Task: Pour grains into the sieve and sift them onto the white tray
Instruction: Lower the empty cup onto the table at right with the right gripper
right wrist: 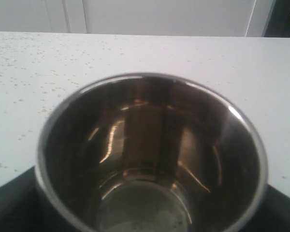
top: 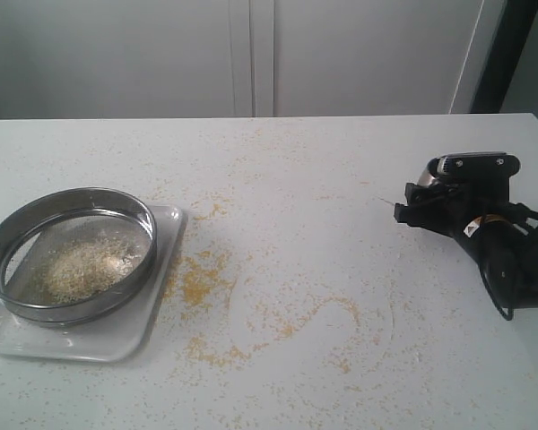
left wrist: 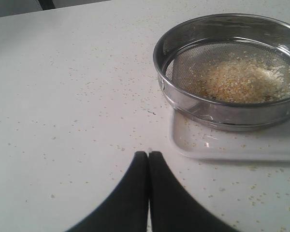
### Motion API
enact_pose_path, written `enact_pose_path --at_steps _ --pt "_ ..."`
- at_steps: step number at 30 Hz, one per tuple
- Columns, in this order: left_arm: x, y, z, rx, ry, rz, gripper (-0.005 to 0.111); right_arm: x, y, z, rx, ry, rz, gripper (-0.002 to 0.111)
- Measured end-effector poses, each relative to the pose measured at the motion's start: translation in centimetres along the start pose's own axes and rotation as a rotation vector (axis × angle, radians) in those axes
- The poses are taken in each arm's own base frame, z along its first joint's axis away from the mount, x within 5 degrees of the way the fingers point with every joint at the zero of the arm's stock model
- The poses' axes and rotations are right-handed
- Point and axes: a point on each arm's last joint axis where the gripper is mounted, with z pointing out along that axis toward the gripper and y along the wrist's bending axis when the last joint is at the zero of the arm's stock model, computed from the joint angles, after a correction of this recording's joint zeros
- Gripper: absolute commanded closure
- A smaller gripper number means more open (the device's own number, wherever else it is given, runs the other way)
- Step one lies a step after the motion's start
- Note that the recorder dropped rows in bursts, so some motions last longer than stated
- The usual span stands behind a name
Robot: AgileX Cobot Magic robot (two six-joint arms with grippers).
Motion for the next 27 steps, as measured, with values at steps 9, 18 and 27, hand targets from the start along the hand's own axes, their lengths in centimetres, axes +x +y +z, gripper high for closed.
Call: enact_pose_path --at_steps 9,18,27 --pt "0.0 0.0 0.0 0.000 0.000 0.000 0.107 1.5 -0.1 1.7 0.009 0.013 0.000 0.108" --pt "0.0 0.0 0.0 0.000 0.000 0.000 0.107 1.6 -0.9 2.2 0.092 -0.011 0.055 0.108" --pt "0.0 0.0 0.0 0.000 0.000 0.000 0.107 1.7 -1.0 2.2 0.103 -0.021 0.058 0.083"
